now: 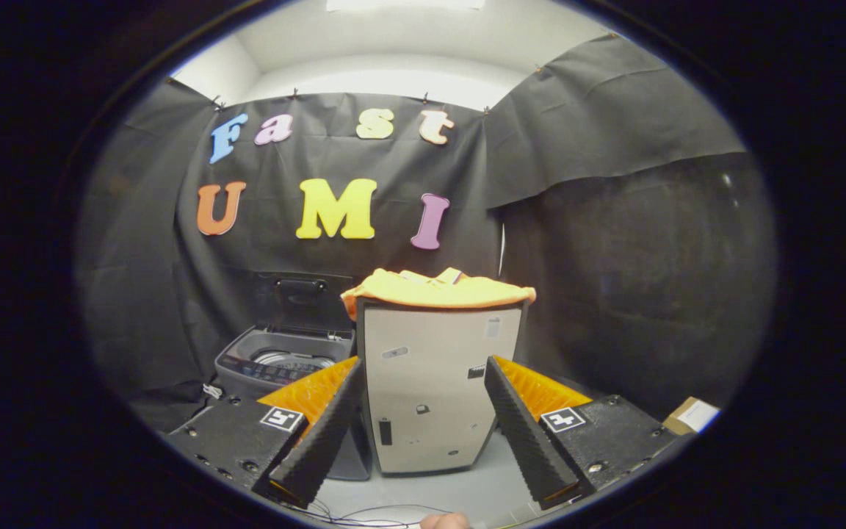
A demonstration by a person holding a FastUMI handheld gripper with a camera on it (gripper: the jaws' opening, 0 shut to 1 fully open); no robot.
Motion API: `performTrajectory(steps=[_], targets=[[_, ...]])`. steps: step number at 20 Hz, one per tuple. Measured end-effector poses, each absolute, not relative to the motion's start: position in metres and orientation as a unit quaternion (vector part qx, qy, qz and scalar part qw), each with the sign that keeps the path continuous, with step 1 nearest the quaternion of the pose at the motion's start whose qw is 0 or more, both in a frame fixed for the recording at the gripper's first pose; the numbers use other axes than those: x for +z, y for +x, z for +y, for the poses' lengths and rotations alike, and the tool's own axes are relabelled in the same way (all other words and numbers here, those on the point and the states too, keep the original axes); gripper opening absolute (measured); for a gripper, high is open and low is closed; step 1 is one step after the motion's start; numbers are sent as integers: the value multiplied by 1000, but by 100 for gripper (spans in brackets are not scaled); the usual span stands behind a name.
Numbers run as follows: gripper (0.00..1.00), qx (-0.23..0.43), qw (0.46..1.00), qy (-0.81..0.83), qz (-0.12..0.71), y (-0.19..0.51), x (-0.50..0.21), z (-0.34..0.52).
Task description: Put the clothes into the washing machine and then close the washing machine lid.
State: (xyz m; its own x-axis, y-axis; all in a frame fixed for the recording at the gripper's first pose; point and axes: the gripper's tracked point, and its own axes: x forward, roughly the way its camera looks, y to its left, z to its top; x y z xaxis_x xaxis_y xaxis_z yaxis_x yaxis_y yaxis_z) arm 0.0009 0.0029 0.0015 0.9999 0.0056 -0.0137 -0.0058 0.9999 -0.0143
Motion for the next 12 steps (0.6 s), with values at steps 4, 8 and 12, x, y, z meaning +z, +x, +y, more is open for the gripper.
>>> performTrajectory(steps=[4,8,12], targets=[[100,6,1000,-10,6,4,5,4],[100,9,1000,-15,5,6,7,7],[100,12,1000,-18,7,8,7,11]])
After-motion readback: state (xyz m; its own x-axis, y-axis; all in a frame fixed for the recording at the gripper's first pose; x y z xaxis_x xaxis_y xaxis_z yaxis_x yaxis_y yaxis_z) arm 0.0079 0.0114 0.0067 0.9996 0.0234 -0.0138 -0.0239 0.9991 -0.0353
